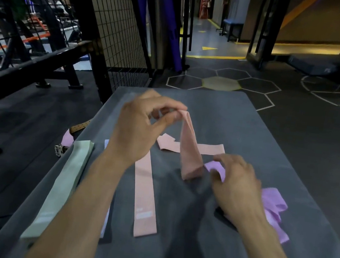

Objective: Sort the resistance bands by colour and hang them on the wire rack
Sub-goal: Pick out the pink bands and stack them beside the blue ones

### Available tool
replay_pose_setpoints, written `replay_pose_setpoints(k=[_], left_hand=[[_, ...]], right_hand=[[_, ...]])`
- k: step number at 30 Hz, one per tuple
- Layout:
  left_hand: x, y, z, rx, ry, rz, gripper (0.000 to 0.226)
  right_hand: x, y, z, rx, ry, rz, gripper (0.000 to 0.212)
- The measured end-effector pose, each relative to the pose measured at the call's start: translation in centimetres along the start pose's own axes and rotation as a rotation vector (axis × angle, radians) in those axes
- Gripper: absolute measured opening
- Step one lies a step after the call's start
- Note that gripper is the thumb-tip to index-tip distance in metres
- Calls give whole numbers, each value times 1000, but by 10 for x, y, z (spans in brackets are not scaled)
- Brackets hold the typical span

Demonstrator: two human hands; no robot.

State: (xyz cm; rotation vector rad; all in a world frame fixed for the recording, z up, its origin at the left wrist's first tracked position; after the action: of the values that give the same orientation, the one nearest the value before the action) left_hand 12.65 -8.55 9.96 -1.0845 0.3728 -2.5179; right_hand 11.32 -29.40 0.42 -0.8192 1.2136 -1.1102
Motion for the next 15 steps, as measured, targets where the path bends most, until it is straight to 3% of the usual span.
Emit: replay_pose_setpoints(k=[3, 5, 9, 12, 15], left_hand=[[16, -11, 5, -5, 45, -106, 15], [21, -19, 7, -9, 50, -224, 16], [17, -26, 4, -117, -68, -508, 20], [9, -28, 0, -173, -147, -523, 18], [-2, -35, -5, -129, -256, -509, 28]], right_hand=[[-14, -7, 3, 100, -92, 540, 22], [-26, -14, 2, 80, -153, 777, 23], [-52, -12, -1, -186, -258, 1058, 27], [-70, -7, -5, -366, -196, 1242, 30], [-80, -9, -5, -469, -73, 1484, 38]])
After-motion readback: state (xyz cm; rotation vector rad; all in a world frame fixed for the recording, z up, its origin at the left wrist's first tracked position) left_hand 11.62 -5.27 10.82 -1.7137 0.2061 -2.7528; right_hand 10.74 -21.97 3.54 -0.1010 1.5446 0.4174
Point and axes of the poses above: each hand's wrist, its own z-axis towards the middle knuckle, its own y-axis out of the palm, x = y × z, the point moved 2 cm from there along z, towards the middle knuckle, and after that the axes turned 13 degrees about -z, right-handed, at the moved point
